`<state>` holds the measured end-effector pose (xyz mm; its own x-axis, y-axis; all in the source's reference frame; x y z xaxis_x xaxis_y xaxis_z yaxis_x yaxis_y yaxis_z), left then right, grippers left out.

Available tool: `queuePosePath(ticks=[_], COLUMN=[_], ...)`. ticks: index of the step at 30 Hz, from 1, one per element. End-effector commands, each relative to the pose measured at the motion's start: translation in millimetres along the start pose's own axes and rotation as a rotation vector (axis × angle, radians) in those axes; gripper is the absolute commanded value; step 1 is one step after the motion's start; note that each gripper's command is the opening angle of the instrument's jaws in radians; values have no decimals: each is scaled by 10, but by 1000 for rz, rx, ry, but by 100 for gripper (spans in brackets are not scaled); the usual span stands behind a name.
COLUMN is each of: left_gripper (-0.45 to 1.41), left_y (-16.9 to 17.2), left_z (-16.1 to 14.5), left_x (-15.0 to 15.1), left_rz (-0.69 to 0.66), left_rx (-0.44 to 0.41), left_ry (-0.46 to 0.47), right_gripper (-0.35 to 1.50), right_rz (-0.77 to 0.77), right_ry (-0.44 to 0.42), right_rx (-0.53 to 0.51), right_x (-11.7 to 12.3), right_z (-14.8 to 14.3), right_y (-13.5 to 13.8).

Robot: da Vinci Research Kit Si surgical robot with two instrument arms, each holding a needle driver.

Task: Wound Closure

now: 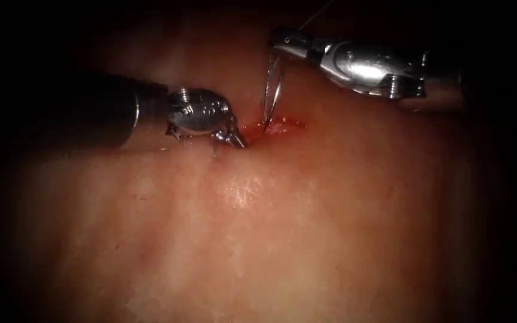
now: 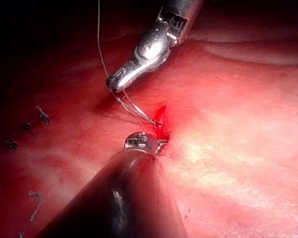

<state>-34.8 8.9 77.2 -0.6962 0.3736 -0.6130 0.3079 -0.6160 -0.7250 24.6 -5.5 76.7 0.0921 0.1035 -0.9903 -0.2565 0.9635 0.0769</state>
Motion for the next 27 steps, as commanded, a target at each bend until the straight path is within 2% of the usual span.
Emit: queuePosePath(ticks=[1, 8, 13, 17, 20, 23, 27], left_gripper=[-38, -42, -43, -43, -43, -43, -43], left_y=[-19, -47, -66, -79, -79, -70, -59], left_z=[3, 5, 23, 33, 28, 17, 10], left_x=[1, -11, -38, -46, -38, -27, -18], left_rz=[2, -27, -64, -126, -187, -184, -182], left_rx=[7, 62, 91, 62, -33, -83, -103], left_ry=[1, -30, -69, -79, 22, 79, 88], right_gripper=[-35, -35, -35, -35, -35, -35, -35], right_rz=[0, -9, -4, -7, -9, -14, -26], right_ry=[4, 5, 15, 25, 38, 39, 39], right_rx=[-2, 1, 7, 12, 15, 13, 12], right_x=[-1, 3, 8, 12, 16, 17, 16], right_z=[6, 3, 0, 0, 0, 0, 1], right_y=[2, 2, 3, 1, 1, 2, 3])
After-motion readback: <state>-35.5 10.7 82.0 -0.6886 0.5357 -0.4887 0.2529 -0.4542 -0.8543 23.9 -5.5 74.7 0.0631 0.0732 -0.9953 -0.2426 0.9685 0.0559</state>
